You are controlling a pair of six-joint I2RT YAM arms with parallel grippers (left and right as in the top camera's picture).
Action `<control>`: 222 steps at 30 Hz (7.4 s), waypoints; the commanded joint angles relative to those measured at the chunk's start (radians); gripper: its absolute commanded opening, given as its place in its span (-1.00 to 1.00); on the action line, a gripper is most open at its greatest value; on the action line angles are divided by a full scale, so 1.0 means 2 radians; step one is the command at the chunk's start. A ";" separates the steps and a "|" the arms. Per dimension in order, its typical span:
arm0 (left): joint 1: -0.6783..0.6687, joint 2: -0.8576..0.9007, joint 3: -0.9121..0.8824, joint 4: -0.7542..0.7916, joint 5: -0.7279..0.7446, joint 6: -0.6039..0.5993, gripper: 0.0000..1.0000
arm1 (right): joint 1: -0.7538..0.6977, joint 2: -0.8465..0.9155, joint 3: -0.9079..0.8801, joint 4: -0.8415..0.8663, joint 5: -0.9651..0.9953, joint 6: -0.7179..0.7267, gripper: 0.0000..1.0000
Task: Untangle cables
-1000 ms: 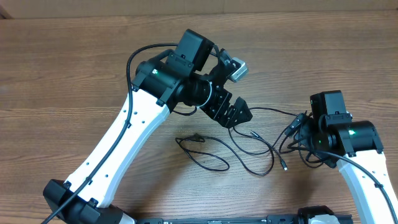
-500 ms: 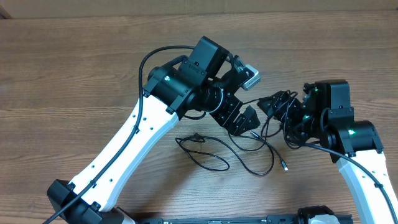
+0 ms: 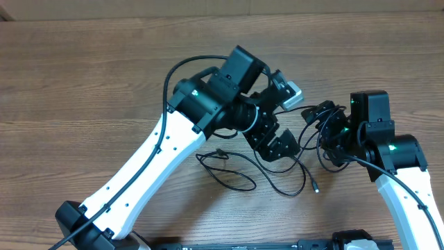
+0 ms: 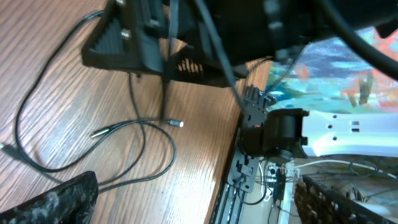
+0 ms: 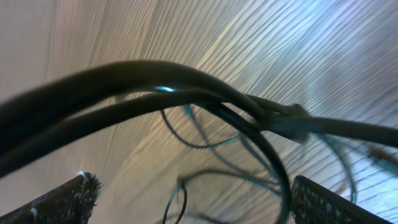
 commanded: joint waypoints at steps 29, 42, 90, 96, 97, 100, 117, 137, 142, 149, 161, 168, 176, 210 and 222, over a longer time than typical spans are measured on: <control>-0.052 0.075 -0.009 0.100 -0.041 -0.069 0.35 | -0.001 -0.003 0.011 -0.019 0.027 0.043 0.93; -0.053 0.075 -0.009 0.110 -0.037 -0.103 -0.74 | -0.001 -0.003 0.011 -0.018 0.016 0.067 0.67; -0.046 0.075 -0.009 0.109 -0.042 -0.114 -0.43 | -0.001 -0.003 0.011 0.015 -0.104 0.065 -0.29; -0.045 0.075 -0.009 0.098 -0.073 -0.114 -0.51 | -0.001 -0.003 0.011 0.010 -0.080 0.065 -0.68; -0.045 0.075 -0.009 0.092 -0.086 -0.114 -0.53 | -0.001 -0.003 0.011 0.007 -0.075 0.064 -0.72; -0.044 0.075 -0.009 0.072 -0.118 -0.114 -0.57 | -0.001 -0.003 0.011 0.004 -0.068 0.064 -0.87; 0.039 0.055 -0.009 -0.016 -0.148 -0.092 -0.12 | -0.001 -0.003 0.011 -0.007 -0.008 -0.151 1.00; 0.105 -0.136 -0.009 -0.121 -0.339 -0.083 0.99 | 0.065 0.030 -0.047 -0.010 -0.075 -0.264 1.00; 0.105 -0.149 -0.009 -0.153 -0.433 -0.127 0.99 | 0.135 0.048 -0.090 0.052 -0.077 -0.258 1.00; 0.105 -0.138 -0.009 -0.155 -0.431 -0.127 1.00 | 0.163 0.075 -0.096 0.077 -0.038 -0.214 1.00; 0.105 -0.131 -0.009 -0.154 -0.431 -0.127 1.00 | 0.163 0.114 -0.096 0.149 0.069 -0.222 1.00; 0.105 -0.131 -0.009 -0.154 -0.431 -0.127 1.00 | 0.163 0.168 -0.096 0.213 0.088 -0.258 0.91; 0.105 -0.131 -0.009 -0.154 -0.431 -0.127 1.00 | 0.162 0.214 -0.096 0.235 0.174 -0.164 0.59; 0.105 -0.130 -0.009 -0.154 -0.431 -0.127 1.00 | 0.163 0.216 -0.099 0.245 0.206 -0.171 -0.02; 0.105 -0.130 -0.009 -0.154 -0.431 -0.127 0.99 | 0.163 0.217 -0.176 0.345 0.194 -0.170 0.02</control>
